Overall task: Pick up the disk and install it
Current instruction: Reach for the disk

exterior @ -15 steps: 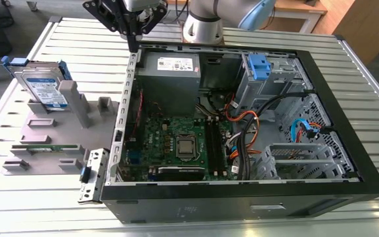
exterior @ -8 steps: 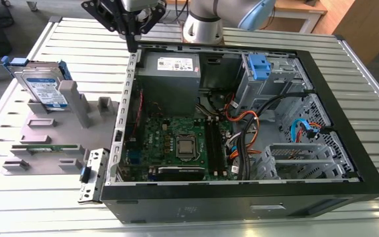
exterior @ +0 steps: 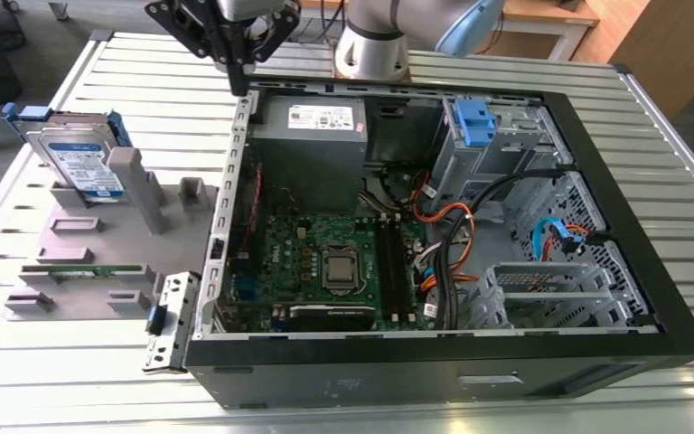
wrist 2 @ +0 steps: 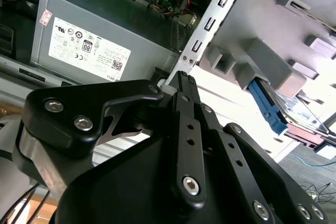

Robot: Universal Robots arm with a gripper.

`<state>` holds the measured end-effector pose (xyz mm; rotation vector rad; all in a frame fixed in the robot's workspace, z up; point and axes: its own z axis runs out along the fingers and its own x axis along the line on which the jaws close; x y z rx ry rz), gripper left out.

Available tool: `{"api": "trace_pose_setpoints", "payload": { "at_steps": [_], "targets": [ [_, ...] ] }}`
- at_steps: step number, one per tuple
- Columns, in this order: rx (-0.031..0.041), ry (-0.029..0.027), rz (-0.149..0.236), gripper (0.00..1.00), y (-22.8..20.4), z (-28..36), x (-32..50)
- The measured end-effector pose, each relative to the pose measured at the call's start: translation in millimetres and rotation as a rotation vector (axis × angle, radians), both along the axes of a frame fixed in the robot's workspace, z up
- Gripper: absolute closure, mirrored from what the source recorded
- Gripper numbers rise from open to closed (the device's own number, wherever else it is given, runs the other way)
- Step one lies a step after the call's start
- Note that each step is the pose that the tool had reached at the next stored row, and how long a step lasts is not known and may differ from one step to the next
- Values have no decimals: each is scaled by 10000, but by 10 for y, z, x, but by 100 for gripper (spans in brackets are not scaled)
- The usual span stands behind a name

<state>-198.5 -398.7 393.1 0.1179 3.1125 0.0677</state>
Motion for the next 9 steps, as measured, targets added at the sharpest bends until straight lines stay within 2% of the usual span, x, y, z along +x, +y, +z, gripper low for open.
{"api": "trace_pose_setpoints", "payload": {
  "at_steps": [9],
  "targets": [
    [-1,0,0,89,0,0,-33]
  ]
}}
